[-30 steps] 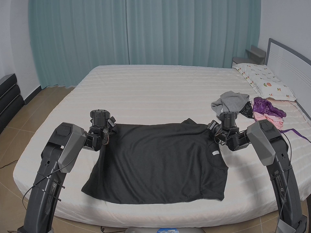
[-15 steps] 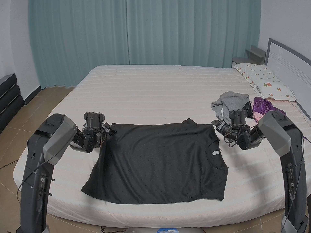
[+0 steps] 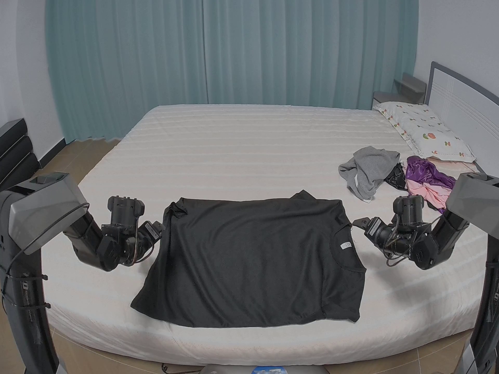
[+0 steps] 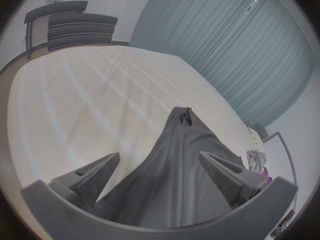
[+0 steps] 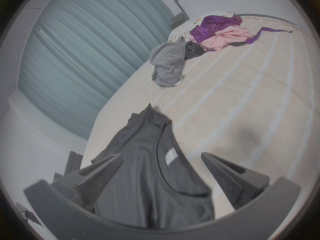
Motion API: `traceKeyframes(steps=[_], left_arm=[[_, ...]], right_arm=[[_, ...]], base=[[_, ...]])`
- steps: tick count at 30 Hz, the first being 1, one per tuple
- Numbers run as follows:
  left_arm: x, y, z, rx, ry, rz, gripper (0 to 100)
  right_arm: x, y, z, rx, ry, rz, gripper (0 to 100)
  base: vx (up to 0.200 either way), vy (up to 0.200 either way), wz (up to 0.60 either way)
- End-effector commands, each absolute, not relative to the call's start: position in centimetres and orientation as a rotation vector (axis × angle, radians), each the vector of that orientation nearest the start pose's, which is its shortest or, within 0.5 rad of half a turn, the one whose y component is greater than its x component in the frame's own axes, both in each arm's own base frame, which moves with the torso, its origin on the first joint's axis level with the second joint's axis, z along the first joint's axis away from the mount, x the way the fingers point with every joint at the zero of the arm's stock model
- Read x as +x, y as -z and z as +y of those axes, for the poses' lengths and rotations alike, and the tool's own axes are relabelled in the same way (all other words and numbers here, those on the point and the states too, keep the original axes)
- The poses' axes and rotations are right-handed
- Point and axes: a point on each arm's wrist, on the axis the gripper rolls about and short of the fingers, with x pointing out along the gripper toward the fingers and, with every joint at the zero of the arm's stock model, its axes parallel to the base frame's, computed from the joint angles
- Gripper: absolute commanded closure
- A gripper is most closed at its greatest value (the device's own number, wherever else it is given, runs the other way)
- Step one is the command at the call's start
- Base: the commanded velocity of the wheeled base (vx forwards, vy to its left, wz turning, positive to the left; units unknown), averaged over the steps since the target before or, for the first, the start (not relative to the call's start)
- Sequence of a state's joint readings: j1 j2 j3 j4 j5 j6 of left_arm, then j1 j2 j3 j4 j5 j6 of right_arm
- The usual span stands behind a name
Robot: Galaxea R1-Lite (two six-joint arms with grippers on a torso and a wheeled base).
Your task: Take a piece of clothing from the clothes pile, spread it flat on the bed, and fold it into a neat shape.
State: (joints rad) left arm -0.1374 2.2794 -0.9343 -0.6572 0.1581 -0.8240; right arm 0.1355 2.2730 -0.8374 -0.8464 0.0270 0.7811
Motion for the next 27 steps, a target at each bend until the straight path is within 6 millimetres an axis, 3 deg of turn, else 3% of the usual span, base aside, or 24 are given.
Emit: traceKeyframes(steps=[1, 4, 14, 22, 27], left_arm=[[30.0, -2.6, -5.1, -0.712, -0.219, 0.676, 0], [28.4, -1.5, -5.0, -0.709, -0.218, 0.708, 0], [26.5, -0.1, -4.7, -0.704, -0.223, 0.770, 0], [27.1, 2.7, -4.6, -0.658, -0.305, 0.820, 0], [28.7, 4.2, -4.9, -0.631, -0.352, 0.796, 0]], right_arm=[[29.8, -3.3, 5.4, 0.731, 0.018, 0.621, 0], [28.8, -2.8, 5.2, 0.729, 0.024, 0.635, 0], [27.7, -2.1, 5.0, 0.728, 0.040, 0.664, 0], [27.7, -1.9, 4.9, 0.745, 0.053, 0.674, 0], [27.7, -1.9, 5.0, 0.740, 0.049, 0.673, 0]], base=[[0.000, 0.000, 0.00], [0.000, 0.000, 0.00], [-0.200, 0.000, 0.00], [-0.050, 0.000, 0.00], [0.000, 0.000, 0.00]])
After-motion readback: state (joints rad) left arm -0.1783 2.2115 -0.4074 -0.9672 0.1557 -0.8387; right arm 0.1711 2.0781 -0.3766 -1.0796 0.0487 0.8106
